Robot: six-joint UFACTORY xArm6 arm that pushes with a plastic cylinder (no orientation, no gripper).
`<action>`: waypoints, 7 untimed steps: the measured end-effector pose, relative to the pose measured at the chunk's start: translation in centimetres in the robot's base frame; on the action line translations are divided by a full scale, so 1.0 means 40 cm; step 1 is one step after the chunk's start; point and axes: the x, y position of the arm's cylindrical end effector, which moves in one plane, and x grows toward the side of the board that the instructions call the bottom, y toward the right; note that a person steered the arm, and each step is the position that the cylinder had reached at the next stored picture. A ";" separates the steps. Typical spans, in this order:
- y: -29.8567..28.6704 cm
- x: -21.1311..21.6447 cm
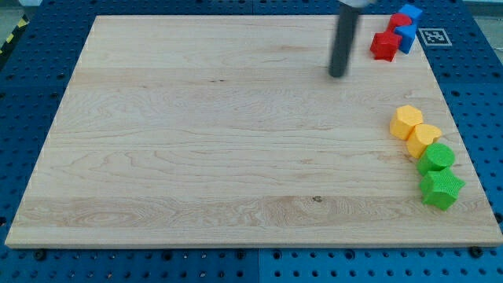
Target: Move the blue triangle to the center right
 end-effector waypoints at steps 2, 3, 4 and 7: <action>0.431 0.056; 0.431 0.056; 0.430 -0.135; 0.412 -0.450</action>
